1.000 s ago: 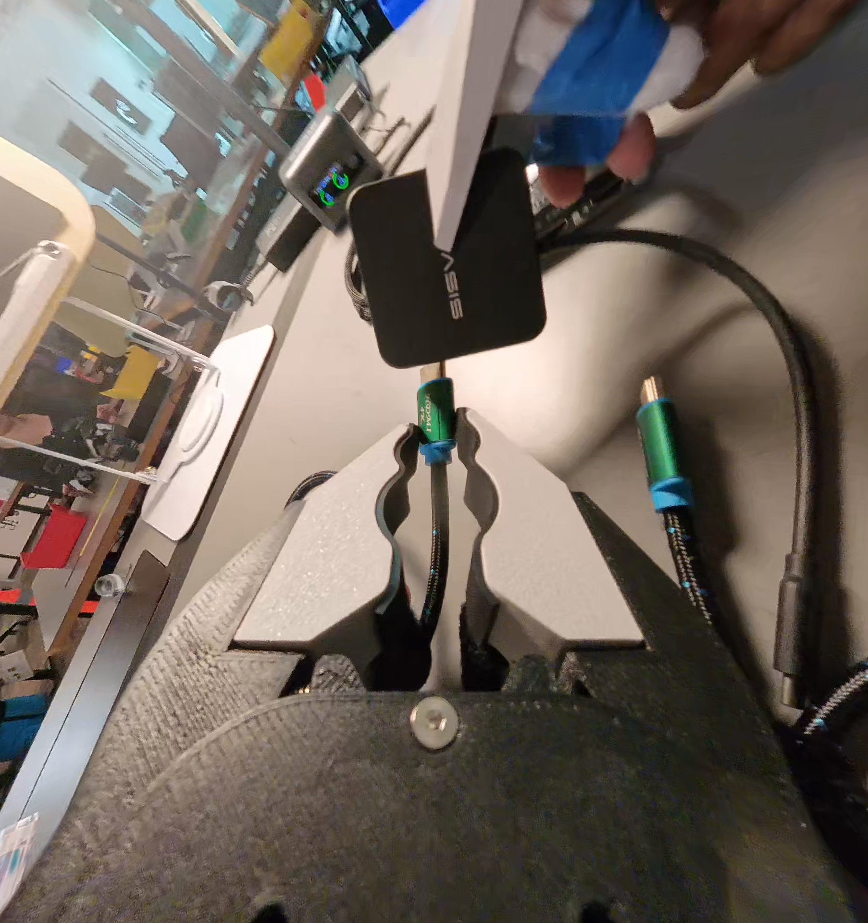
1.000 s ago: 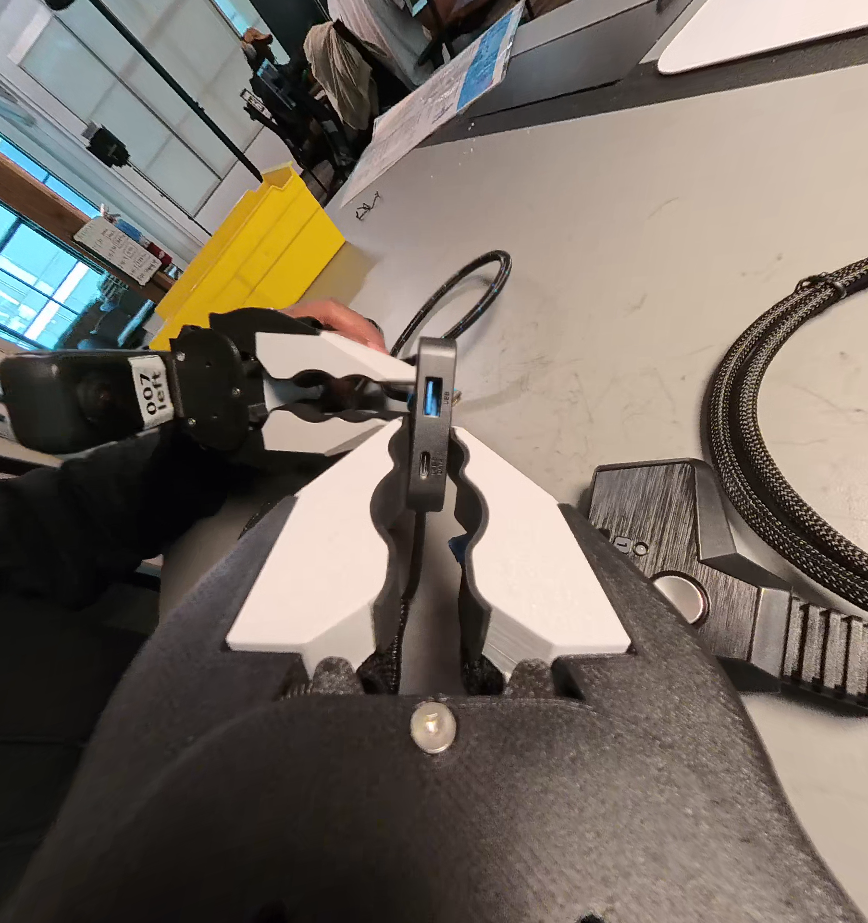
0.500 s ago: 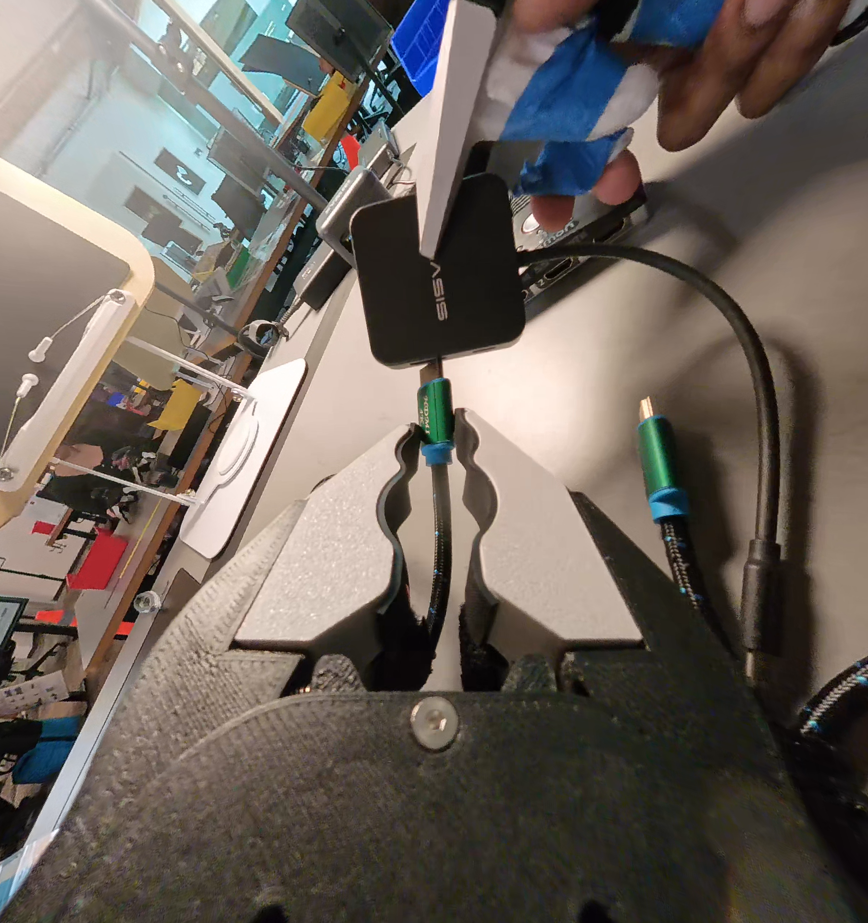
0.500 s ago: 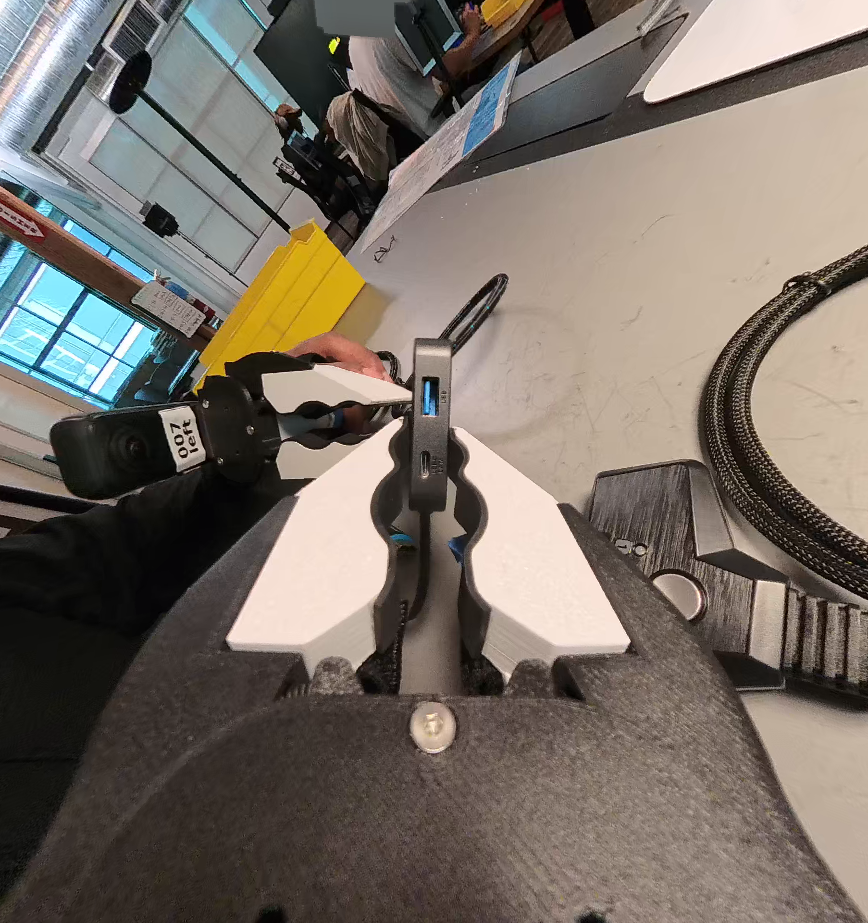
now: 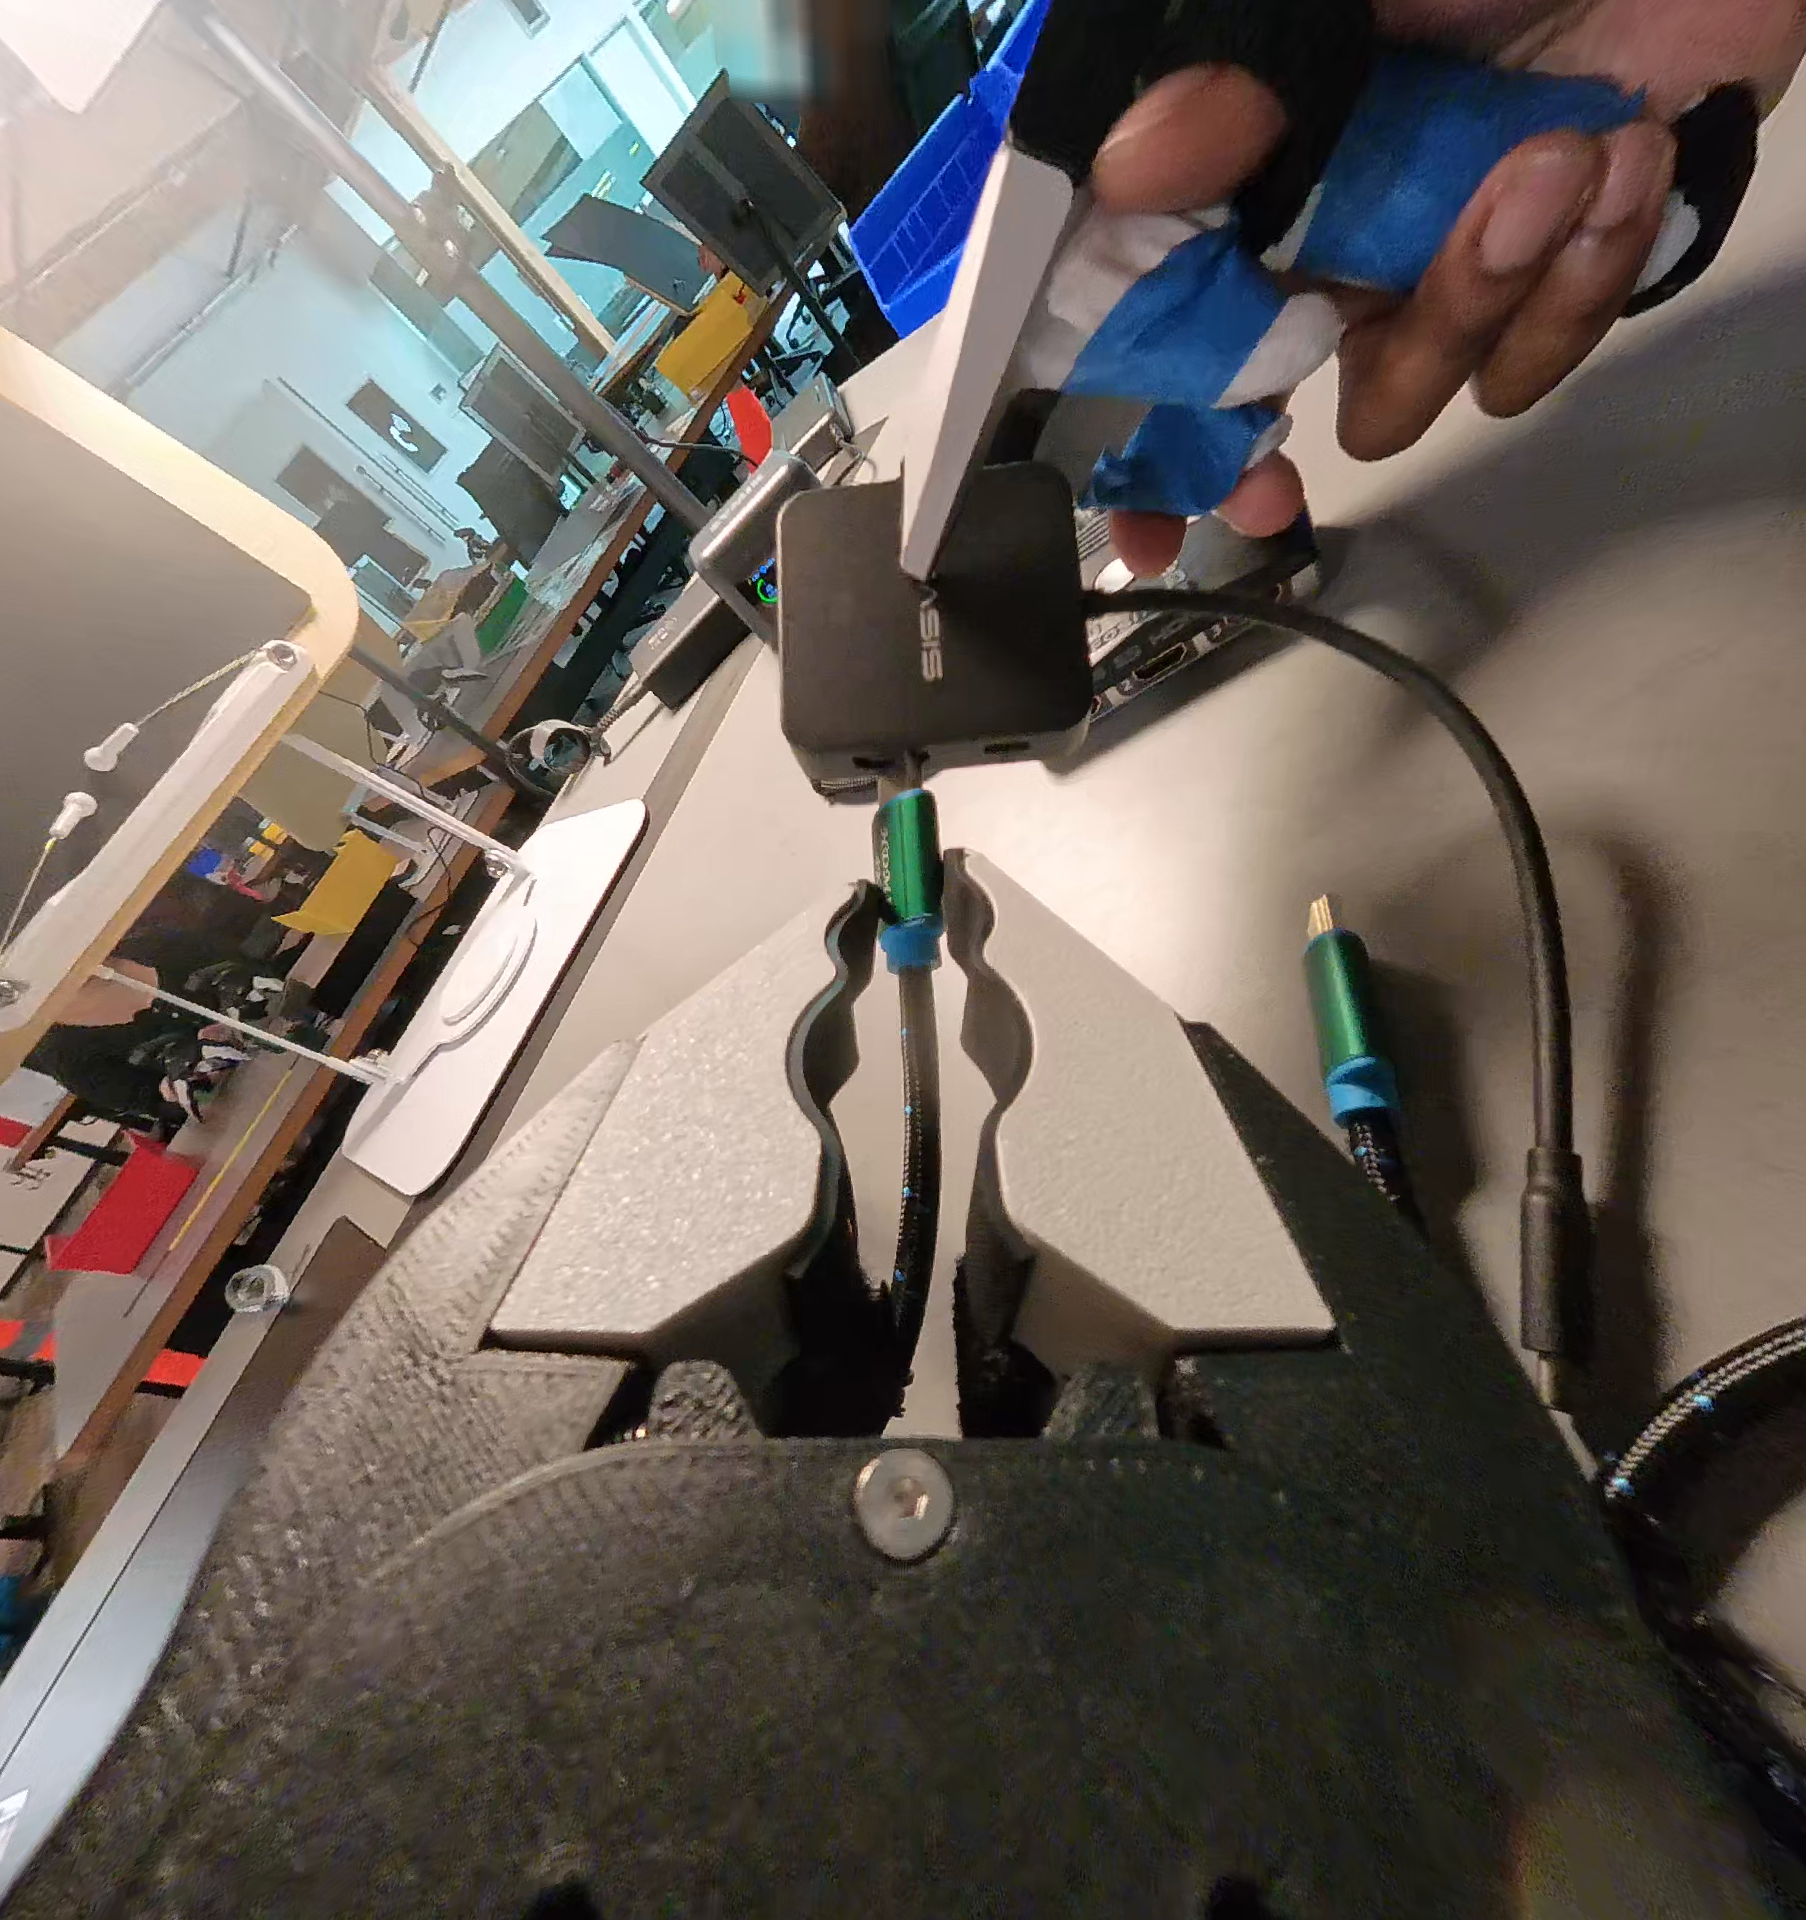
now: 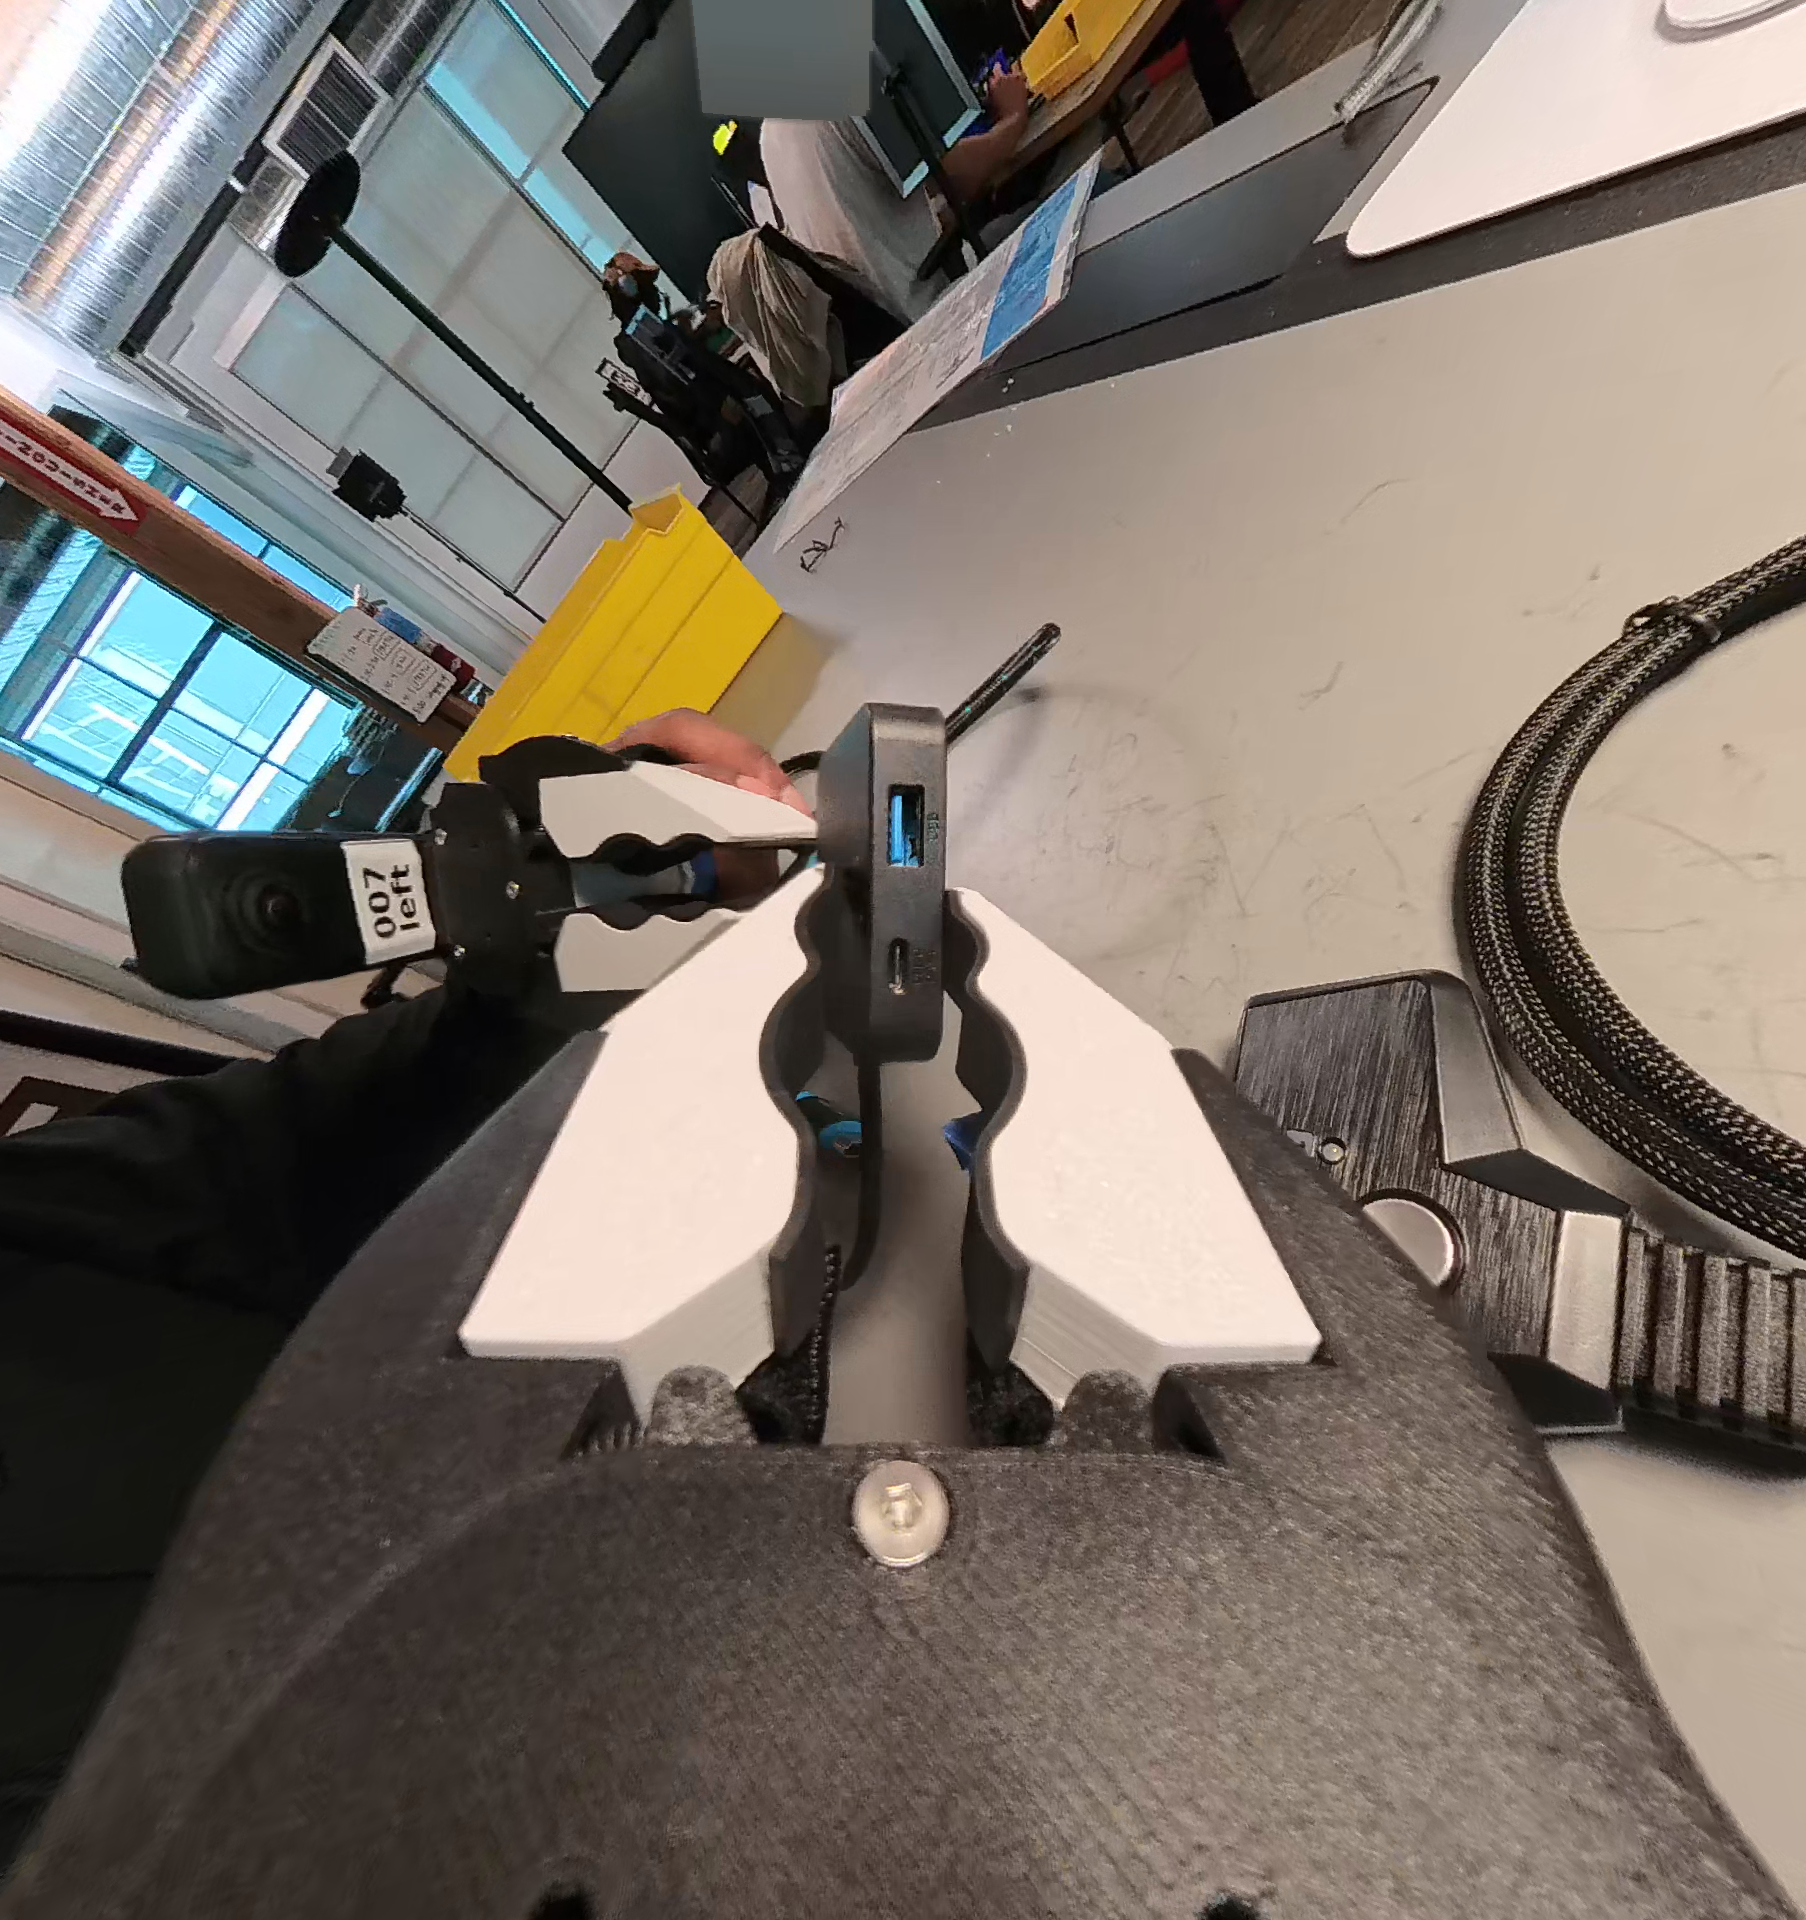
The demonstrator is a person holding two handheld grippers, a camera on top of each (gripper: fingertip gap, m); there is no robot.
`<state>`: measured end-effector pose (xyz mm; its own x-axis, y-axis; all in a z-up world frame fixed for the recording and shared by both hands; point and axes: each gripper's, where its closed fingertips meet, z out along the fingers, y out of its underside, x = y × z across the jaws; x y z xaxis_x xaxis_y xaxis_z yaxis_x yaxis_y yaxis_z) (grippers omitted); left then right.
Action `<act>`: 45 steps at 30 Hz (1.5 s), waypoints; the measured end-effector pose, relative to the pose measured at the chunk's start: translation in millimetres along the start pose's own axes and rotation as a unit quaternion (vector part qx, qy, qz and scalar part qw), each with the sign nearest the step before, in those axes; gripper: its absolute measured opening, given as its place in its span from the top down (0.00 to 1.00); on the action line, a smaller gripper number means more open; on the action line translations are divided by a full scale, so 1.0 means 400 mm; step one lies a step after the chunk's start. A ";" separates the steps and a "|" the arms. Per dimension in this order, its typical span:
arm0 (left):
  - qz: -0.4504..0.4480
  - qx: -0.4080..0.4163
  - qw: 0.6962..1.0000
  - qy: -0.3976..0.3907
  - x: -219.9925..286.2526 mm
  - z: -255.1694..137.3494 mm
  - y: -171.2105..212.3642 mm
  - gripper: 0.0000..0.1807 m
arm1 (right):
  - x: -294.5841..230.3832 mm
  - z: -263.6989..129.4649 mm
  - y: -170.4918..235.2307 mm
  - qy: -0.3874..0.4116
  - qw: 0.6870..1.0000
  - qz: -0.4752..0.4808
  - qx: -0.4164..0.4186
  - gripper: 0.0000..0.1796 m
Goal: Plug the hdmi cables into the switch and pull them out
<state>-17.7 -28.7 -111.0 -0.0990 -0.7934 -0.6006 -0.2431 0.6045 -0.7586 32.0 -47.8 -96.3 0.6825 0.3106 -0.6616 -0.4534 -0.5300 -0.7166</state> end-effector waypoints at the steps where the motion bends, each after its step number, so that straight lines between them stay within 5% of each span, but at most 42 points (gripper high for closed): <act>1: -0.006 0.007 1.000 0.000 -0.002 -0.002 -0.005 0.93 | 0.005 -0.002 -0.001 0.006 1.000 -0.002 0.000 0.89; 15: -0.036 0.040 0.999 -0.003 -0.015 -0.017 -0.030 0.93 | 0.018 0.002 0.019 0.033 0.998 -0.041 -0.036 0.78; 28: 0.029 0.024 0.999 -0.004 0.011 -0.007 -0.029 0.93 | 0.021 -0.023 -0.015 0.070 0.994 -0.078 -0.020 0.65; 39: 0.110 0.038 0.993 -0.018 0.038 -0.013 -0.069 0.93 | -0.066 0.040 0.061 -0.043 0.997 -0.021 -0.061 0.74; 45: 0.130 0.030 0.991 -0.014 0.049 -0.007 -0.067 0.93 | -0.083 0.046 0.071 -0.056 0.996 -0.027 -0.067 0.89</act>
<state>-15.9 -60.7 -101.9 -0.1228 -0.6090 -0.7836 -0.1550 0.7917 -0.5910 -13.9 -58.5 -98.8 0.6329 0.4234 -0.6482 -0.3317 -0.6082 -0.7212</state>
